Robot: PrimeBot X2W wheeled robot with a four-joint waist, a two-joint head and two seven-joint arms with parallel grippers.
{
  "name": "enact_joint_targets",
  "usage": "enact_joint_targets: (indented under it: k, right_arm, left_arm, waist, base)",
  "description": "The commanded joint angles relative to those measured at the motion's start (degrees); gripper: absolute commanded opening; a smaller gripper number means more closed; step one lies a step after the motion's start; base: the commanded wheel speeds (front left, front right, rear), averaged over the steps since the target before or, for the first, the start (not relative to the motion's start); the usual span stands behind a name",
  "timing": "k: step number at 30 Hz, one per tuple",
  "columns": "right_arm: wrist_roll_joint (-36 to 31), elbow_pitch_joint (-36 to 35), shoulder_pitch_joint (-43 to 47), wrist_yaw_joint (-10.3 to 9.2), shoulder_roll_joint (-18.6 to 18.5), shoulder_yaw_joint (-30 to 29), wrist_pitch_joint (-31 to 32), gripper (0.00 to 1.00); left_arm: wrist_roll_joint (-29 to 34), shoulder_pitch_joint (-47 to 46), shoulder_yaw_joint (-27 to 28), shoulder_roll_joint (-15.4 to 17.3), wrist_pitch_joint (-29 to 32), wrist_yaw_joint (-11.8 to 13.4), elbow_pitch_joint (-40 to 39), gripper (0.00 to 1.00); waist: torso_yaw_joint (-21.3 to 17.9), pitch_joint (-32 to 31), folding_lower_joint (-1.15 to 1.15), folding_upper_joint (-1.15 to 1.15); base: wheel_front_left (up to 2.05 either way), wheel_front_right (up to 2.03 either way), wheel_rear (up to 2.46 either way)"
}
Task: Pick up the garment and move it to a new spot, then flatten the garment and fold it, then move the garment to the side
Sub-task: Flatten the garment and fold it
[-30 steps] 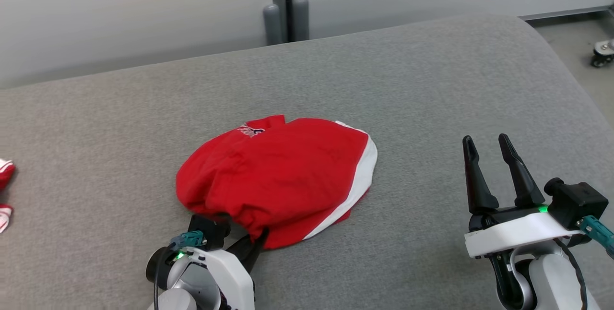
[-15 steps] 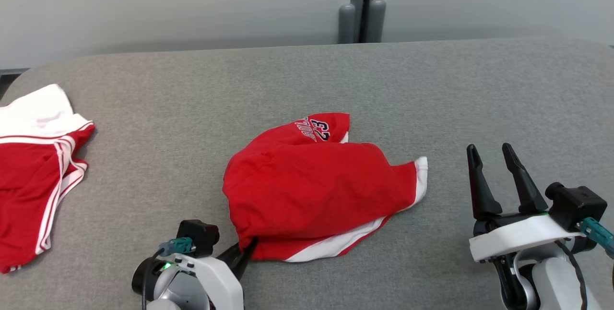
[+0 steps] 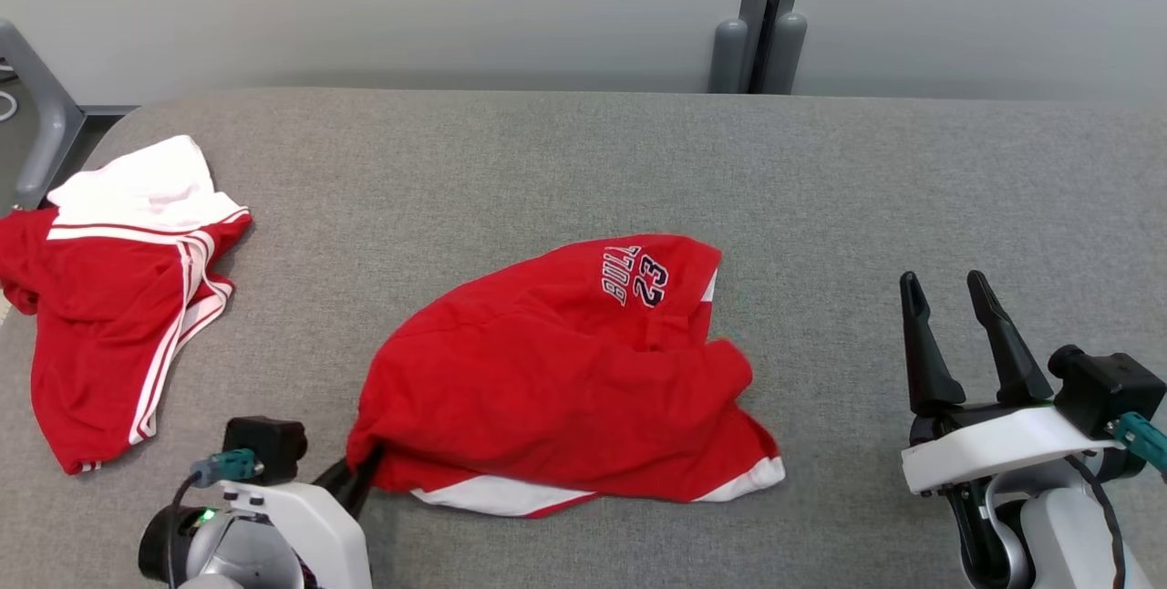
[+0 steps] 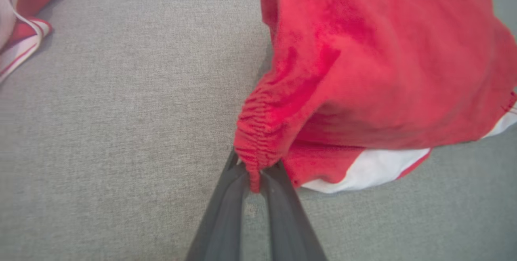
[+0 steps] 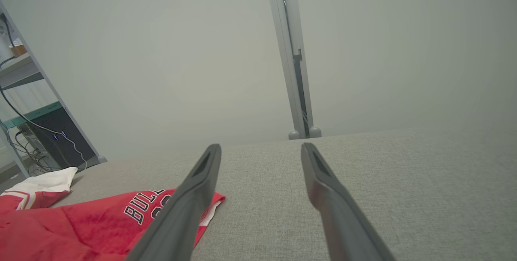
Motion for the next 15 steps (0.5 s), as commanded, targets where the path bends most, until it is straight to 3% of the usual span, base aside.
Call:
enact_joint_targets:
  k: [1,5,6,7,15]
  right_arm:
    - [0.06,0.03,0.0,0.14,-0.39,-0.08,-0.36,1.0]
    - [0.34,0.17,0.15,0.14,-0.31,0.12,-0.36,1.0]
    - [0.37,0.19,0.2,0.14,-0.29,0.14,-0.36,1.0]
    - [0.43,0.2,0.27,0.14,-0.28,0.13,-0.36,1.0]
    - [0.54,0.12,0.94,0.14,-0.09,-0.25,-0.36,1.0]
  left_arm:
    - [-0.42,0.49,0.63,0.54,-0.06,0.51,-0.01,0.0]
    - [-0.59,1.0,0.97,1.16,0.14,1.01,-0.04,0.02]
    - [-0.88,0.98,0.89,0.98,0.11,0.82,-0.16,0.4]
    - [-1.14,0.98,0.85,0.76,-0.08,0.6,-0.41,1.0]
    - [-1.52,3.38,2.29,1.1,-2.42,2.4,-3.53,1.0]
  waist:
    - [-0.13,-0.16,0.0,0.0]
    - [-0.51,-0.43,0.0,0.0]
    - [-0.6,-0.49,0.0,0.0]
    - [-0.68,-0.54,0.0,0.0]
    - [-1.32,-1.51,0.0,0.0]
  base:
    - [0.0,0.0,0.0]
    - [0.0,0.0,0.0]
    - [0.0,0.0,0.0]
    - [0.0,0.0,0.0]
    - [0.0,0.0,0.0]
